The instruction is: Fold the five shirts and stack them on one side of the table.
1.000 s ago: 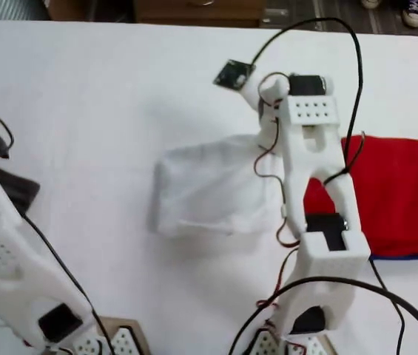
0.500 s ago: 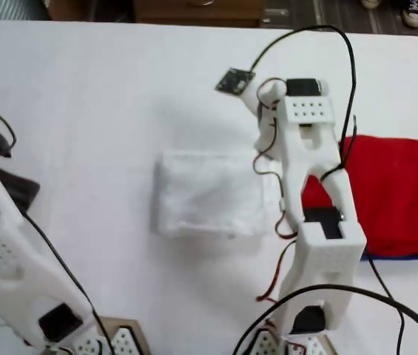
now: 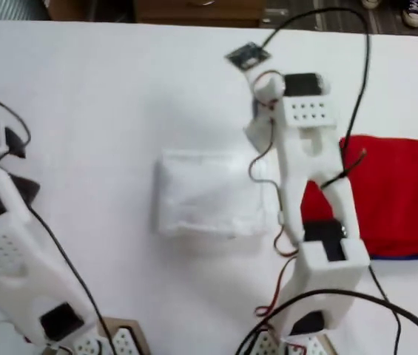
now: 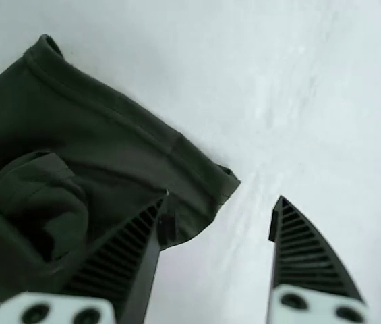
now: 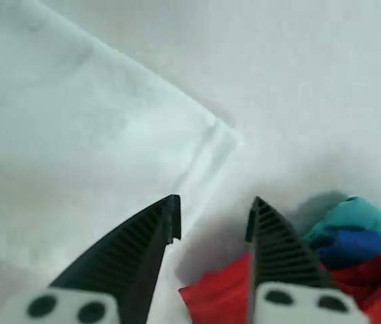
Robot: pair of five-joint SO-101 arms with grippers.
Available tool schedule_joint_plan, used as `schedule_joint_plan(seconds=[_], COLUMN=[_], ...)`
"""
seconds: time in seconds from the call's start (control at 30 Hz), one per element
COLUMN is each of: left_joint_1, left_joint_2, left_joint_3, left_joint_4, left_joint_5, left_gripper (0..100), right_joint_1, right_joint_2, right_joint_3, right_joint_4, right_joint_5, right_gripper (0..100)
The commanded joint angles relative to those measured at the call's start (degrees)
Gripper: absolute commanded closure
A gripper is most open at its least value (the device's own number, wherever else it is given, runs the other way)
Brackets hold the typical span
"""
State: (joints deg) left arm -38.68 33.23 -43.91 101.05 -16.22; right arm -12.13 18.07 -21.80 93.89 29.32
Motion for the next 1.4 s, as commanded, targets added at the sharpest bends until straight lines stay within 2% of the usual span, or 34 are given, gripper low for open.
schedule_joint_plan(seconds=[0.0, 0.23, 0.43, 0.8, 0.87, 1.0, 1.13, 1.27, 1.37], left_joint_1=[5.5, 21.9, 34.3, 49.1, 51.7, 55.2, 55.8, 55.9, 55.9], left_joint_2=[-3.5, -9.3, -11.0, -23.1, -24.1, -23.9, -21.2, -18.2, -18.5], left_joint_3=[0.5, 12.1, 21.6, 37.6, 40.2, 44.8, 47.9, 48.3, 46.1], left_joint_4=[1.3, 1.1, 1.1, 1.2, 1.1, 0.6, -4.0, -4.0, -1.1], left_joint_5=[0.5, 0.8, 4.0, 2.6, -0.1, -6.8, -11.7, -13.1, -13.2], left_gripper=[75, 75, 75, 75, 75, 75, 75, 75, 75], right_joint_1=[-1.8, 4.0, 8.0, 15.5, 16.3, 17.6, 18.6, 18.3, 18.4], right_joint_2=[-3.5, -0.4, 0.8, 1.3, 1.3, 1.3, 1.3, 1.4, 1.4], right_joint_3=[-1.2, 2.8, 2.6, 2.5, 2.6, 2.7, 2.6, 3.2, 4.3], right_joint_4=[1.8, 0.5, -2.7, -13.5, -15.3, -15.6, -16.0, -15.6, -16.0], right_joint_5=[-1.0, -1.1, -1.1, -1.1, -1.1, -0.8, -0.8, -1.0, -1.0], right_gripper=[97.1, 97.8, 97.8, 97.8, 97.8, 97.8, 97.8, 97.8, 97.8])
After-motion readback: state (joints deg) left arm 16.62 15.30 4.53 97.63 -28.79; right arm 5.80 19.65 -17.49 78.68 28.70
